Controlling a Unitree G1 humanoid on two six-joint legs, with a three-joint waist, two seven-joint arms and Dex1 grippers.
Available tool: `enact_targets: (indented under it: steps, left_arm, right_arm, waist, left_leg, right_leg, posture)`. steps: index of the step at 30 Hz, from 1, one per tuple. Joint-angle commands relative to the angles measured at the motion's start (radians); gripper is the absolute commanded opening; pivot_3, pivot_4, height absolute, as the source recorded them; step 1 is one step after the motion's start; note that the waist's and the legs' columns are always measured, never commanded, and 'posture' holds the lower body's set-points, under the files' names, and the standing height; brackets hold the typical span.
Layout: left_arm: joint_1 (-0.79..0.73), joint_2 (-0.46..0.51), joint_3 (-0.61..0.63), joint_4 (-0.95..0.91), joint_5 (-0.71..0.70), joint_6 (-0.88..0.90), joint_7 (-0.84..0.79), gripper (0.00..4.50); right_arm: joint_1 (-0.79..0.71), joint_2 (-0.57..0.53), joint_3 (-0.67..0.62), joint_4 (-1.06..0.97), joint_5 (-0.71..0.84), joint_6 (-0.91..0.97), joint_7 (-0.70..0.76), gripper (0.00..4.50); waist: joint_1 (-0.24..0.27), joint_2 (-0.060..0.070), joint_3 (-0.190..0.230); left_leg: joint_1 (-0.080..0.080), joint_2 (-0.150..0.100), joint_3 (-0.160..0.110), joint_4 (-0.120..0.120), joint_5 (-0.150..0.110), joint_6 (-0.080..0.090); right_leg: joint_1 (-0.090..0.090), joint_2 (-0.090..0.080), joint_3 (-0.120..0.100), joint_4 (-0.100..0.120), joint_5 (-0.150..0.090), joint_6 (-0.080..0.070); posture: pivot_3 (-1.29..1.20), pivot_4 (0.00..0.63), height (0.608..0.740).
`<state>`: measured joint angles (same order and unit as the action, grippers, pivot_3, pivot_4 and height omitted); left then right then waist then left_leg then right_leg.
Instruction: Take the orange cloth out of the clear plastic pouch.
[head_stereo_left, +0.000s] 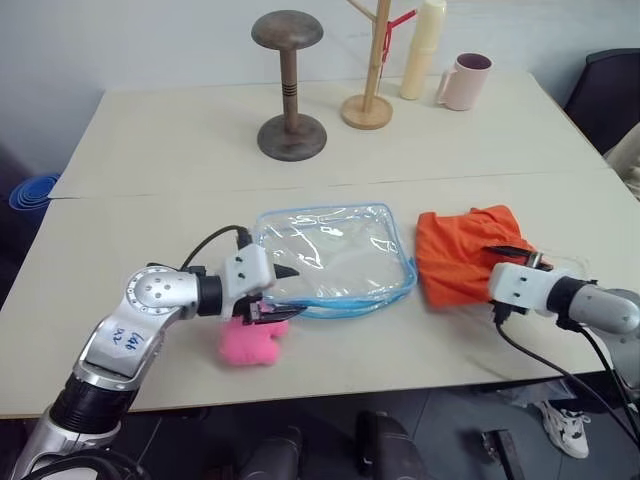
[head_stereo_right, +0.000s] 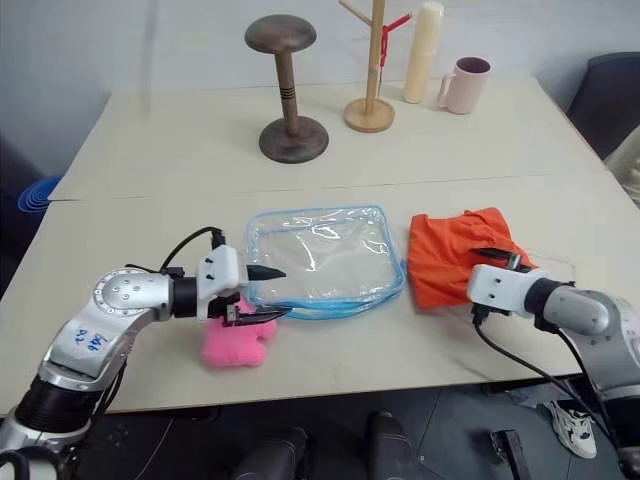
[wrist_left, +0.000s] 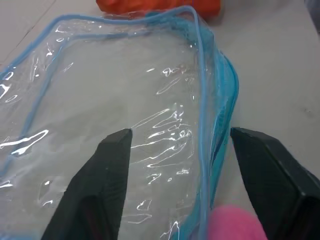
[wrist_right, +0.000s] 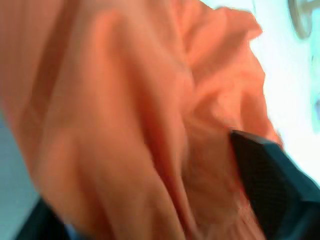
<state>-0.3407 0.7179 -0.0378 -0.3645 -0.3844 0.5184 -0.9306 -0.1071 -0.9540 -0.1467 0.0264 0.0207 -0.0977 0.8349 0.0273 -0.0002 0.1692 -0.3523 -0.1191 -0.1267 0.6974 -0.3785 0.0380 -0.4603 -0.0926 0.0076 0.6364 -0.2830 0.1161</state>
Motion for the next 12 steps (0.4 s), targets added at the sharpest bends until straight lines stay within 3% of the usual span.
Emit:
enact_targets:
  steps: [1,4,6,9,12]
  left_arm:
    - [-0.020,0.023,0.202,-0.027,-0.207,0.129,-0.005,4.46]
    - [-0.005,0.135,0.363,0.070,-0.298,0.229,-0.071,4.46]
    - [0.044,0.239,0.423,0.161,-0.268,0.188,-0.160,4.46]
    - [0.101,0.359,0.451,0.296,-0.198,0.083,-0.267,4.46]
    - [0.120,0.409,0.426,0.358,-0.145,-0.005,-0.314,4.46]
  right_arm:
    - [0.071,-0.051,-0.195,-0.138,0.262,0.230,0.135,4.50]
    - [0.139,-0.104,-0.397,-0.154,0.478,0.515,0.249,4.50]
    - [0.185,-0.142,-0.510,-0.098,0.548,0.648,0.315,4.50]
    - [0.241,-0.179,-0.612,-0.007,0.570,0.726,0.380,4.50]
    - [0.267,-0.182,-0.636,0.010,0.575,0.752,0.410,4.50]
  waist:
    - [0.000,0.000,0.000]
    - [0.000,0.000,0.000]
    - [-0.004,0.000,0.000]
    - [-0.003,0.001,0.000]
    - [-0.003,0.001,0.000]
  left_leg:
    - [0.000,0.000,0.000,0.000,0.000,0.000]
    - [0.000,0.000,-0.001,0.000,0.000,0.000]
    - [0.001,0.001,0.000,-0.001,0.000,0.000]
    - [0.003,0.001,0.000,-0.005,0.000,0.000]
    - [0.002,0.001,0.000,-0.006,0.000,0.000]
  right_leg:
    - [0.000,0.000,0.000,0.000,0.000,0.000]
    - [0.001,0.000,0.000,0.000,0.000,0.000]
    - [0.000,0.000,0.000,0.000,0.000,0.000]
    - [0.001,0.001,0.000,-0.002,-0.001,-0.002]
    - [0.003,0.000,-0.001,-0.006,-0.001,-0.002]
  posture:
    - [0.00,0.150,0.740]
    - [0.00,0.150,0.740]
    - [0.00,0.150,0.740]
    - [0.00,0.150,0.740]
    - [0.00,0.150,0.740]
